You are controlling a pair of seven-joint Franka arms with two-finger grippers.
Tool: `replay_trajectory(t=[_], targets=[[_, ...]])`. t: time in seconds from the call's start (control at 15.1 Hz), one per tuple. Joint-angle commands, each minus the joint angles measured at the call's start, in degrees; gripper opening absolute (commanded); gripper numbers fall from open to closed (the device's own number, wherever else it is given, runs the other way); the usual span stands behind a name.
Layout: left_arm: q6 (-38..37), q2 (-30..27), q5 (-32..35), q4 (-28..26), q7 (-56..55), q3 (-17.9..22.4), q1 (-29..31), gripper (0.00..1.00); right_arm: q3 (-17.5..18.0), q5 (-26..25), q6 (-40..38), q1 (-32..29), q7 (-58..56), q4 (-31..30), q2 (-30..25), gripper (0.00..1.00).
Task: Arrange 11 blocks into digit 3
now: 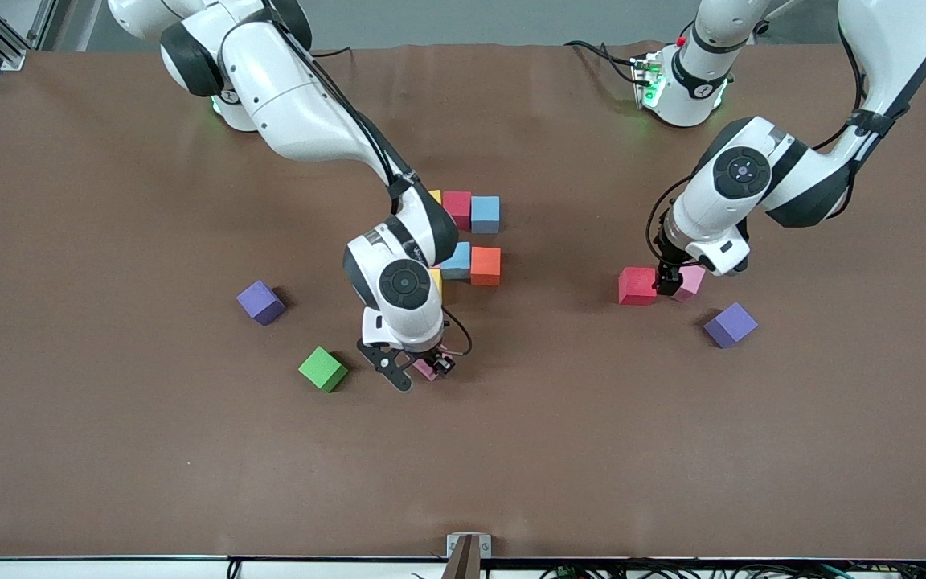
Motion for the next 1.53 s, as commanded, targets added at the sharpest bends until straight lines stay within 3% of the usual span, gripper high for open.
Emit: replay_trajectory(t=[0.0, 0.13, 0.46, 0.8, 1.19, 1.46], targets=[[4.5, -1.6, 2.3, -4.0, -0.6, -0.7, 1.0, 1.0, -0.1, -1.8, -0.1, 0.7, -3.5, -0.3, -0.2, 0.33], [4.7, -1.2, 3.3, -4.4, -0.9, -0.6, 1.0, 1.0, 0.0, -1.4, 0.2, 0.4, -10.0, -2.3, -1.1, 0.25], [5.1, 1.2, 6.7, -2.4, -8.4, 1.3, -1.4, 1.0, 0.1, -1.1, 0.2, 0.5, -30.8, -5.5, -3.7, 0.25], [6.0, 2.3, 8.2, 0.7, -12.5, 15.0, -16.5, 1.0, 1.1, -1.0, 0.3, 0.4, -36.2, -8.2, -5.5, 0.25], [7.1, 2.8, 8.9, 0.6, -12.5, 15.6, -16.9, 1.0, 3.3, 0.6, 1.2, 0.1, -36.2, -14.2, -9.8, 0.25], [7.2, 4.5, 11.9, 1.1, -12.6, 17.0, -16.9, 1.0, 3.5, 1.4, 10.0, 0.6, -36.3, -24.0, -14.2, 0.25]])
